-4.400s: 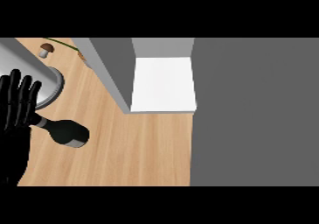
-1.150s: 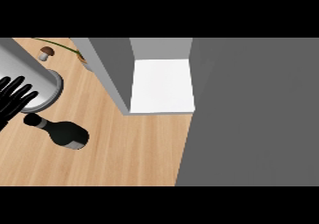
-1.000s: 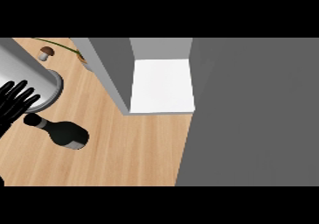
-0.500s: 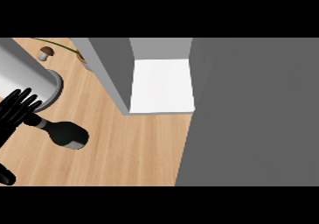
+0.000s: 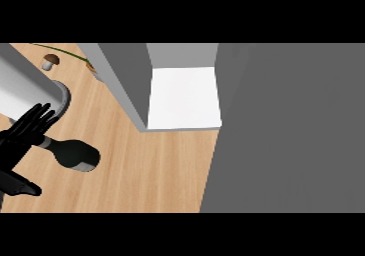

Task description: Pick up the wine, place it into the cabinet and close the cabinet

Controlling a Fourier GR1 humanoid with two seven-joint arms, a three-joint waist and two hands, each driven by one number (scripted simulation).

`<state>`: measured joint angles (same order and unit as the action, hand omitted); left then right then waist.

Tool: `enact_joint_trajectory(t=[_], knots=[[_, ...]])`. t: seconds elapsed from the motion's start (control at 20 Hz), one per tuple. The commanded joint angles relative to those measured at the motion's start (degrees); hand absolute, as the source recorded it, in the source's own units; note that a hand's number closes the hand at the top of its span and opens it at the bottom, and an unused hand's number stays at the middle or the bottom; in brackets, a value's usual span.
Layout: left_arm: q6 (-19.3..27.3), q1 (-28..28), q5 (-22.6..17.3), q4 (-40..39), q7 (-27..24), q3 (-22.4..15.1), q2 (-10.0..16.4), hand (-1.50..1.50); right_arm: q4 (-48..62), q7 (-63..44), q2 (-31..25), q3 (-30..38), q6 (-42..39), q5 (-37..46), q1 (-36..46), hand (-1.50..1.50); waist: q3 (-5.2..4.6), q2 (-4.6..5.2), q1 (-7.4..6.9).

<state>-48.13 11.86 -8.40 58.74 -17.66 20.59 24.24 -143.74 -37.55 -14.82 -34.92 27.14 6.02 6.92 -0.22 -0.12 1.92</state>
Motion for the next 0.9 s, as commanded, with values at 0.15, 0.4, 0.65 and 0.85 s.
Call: enact_joint_trajectory(t=[0.15,0.4,0.65,0.85], knots=[[2.5,2.5,9.3,-10.6,-14.8,-3.7,-2.0,-1.50,-6.8,-1.2,-1.4,-3.5,1.1,6.8,-0.6,-1.50,-0.08,0.17,0.50],[4.5,4.7,11.6,-18.5,-21.0,-4.4,0.2,-1.50,-8.0,-3.0,-2.9,-0.5,1.9,4.5,1.1,-1.50,-0.11,0.35,0.61],[1.0,6.6,10.5,-24.4,-20.5,-6.2,0.5,-1.50,-8.5,-0.8,-4.2,-3.2,2.9,4.6,-0.8,-1.50,-0.09,0.21,1.40],[-1.6,8.8,10.6,-28.3,-20.3,-7.9,1.1,-1.50,-5.3,-0.4,-3.7,-3.6,4.1,5.0,0.6,-1.50,-0.10,0.26,0.88]])
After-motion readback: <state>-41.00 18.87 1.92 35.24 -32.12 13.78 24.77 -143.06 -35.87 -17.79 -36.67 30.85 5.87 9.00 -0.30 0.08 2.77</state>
